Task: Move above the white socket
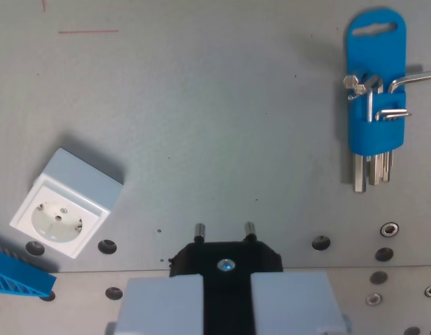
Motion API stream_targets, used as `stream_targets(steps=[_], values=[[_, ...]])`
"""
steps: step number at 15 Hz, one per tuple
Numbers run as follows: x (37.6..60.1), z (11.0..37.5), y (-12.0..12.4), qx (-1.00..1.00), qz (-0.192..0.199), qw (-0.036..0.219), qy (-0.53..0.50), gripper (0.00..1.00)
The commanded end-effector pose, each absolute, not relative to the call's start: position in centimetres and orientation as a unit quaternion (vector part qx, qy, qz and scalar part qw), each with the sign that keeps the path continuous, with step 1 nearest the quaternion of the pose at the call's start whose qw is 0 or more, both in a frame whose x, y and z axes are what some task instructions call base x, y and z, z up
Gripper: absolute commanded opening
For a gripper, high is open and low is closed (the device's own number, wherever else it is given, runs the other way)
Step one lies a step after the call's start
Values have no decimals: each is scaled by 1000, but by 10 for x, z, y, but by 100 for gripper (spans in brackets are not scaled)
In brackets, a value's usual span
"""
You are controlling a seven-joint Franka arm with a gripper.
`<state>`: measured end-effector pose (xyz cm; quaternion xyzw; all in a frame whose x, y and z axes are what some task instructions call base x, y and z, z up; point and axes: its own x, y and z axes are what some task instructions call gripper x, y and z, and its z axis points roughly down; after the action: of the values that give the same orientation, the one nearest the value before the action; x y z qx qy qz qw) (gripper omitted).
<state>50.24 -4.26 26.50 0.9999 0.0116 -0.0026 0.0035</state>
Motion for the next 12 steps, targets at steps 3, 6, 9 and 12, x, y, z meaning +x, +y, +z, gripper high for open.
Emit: stream_targets(steps=[3,6,9,12], values=[[500,261,-40,999,2,3,41,0],[497,257,-38,998,8,3,61,0],[494,252,-34,997,17,4,81,0],[489,245,-30,994,28,5,106,0]])
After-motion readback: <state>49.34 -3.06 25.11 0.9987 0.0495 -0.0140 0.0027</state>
